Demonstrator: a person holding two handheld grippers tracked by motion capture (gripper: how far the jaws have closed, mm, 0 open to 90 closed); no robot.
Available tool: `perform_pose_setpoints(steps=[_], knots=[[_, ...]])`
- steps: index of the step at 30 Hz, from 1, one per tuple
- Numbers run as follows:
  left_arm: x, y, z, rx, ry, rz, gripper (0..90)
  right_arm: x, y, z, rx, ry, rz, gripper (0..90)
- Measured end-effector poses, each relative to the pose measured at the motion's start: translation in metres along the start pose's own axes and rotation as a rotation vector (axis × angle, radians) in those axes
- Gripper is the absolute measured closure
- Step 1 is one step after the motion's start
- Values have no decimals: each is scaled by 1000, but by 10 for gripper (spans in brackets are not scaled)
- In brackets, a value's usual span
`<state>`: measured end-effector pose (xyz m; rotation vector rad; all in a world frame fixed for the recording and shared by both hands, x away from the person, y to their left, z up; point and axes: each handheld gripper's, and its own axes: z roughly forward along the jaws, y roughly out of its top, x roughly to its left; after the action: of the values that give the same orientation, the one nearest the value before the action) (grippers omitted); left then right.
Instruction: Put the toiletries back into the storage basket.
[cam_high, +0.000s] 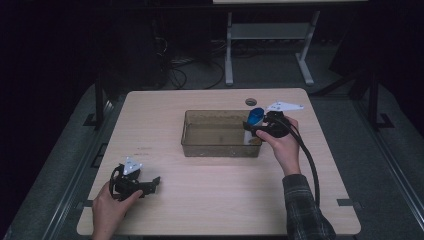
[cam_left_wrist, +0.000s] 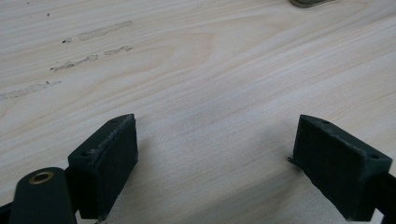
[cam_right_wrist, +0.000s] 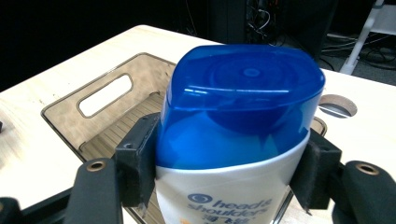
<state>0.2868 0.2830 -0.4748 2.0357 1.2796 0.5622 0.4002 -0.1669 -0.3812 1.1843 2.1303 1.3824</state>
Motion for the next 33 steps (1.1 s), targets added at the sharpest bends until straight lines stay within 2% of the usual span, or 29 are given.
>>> perform_pose_setpoints(steps=[15,24,26,33], knots=[[0,0,0,0,0,0,128,4,-3,3,76,-12,-29,344],[0,0,0,0,0,0,128,5,-2,3,87,-11,-37,337],[0,0,0,0,0,0,128,6,-3,4,86,-26,-36,249],[0,0,0,0,0,0,128,8,-1,1,74,-15,-20,186]])
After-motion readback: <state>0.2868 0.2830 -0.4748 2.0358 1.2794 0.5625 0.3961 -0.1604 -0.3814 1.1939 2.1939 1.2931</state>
